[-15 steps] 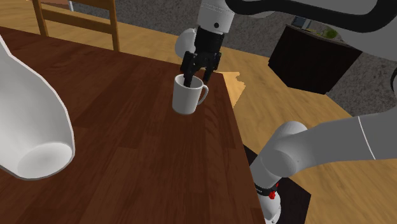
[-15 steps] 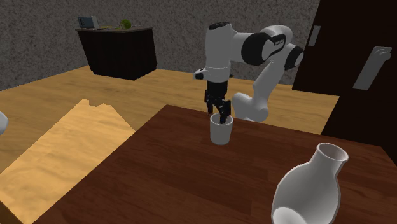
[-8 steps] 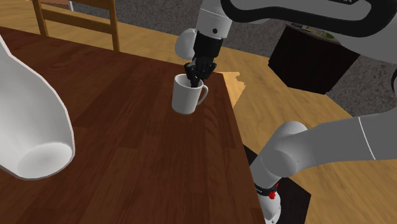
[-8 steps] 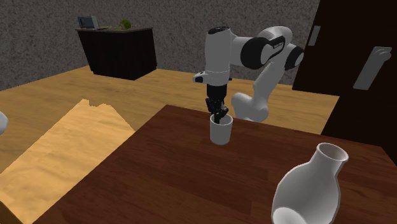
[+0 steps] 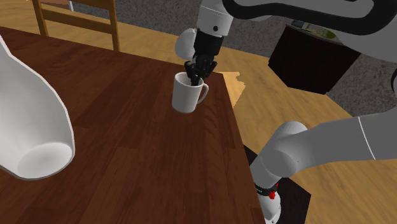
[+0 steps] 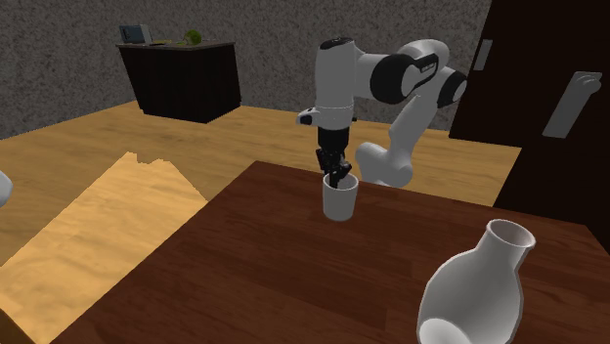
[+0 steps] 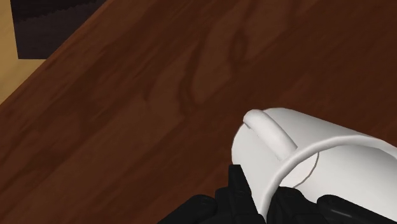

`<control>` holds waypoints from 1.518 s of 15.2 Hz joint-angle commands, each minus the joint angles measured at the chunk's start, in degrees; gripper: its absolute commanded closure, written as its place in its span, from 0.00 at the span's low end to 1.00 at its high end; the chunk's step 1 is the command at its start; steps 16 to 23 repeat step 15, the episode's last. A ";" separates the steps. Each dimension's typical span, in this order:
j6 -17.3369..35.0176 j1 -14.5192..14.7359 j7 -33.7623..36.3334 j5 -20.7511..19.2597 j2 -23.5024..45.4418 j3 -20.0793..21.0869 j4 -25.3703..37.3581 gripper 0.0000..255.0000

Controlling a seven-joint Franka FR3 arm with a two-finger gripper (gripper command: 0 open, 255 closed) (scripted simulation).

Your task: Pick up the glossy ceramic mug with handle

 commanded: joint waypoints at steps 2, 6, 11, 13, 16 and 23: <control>-2.03 -0.15 0.14 -0.29 0.48 -0.29 2.51 1.00; -4.86 -0.32 0.45 -0.62 1.34 -0.59 6.20 1.00; -8.40 -0.52 0.86 -1.01 2.66 -0.89 11.06 1.00; -9.81 -0.61 1.04 -1.15 3.26 -1.00 13.08 1.00; -9.92 -0.61 1.05 -1.16 3.31 -1.01 13.23 1.00; -9.92 -0.61 1.05 -1.16 3.31 -1.01 13.23 1.00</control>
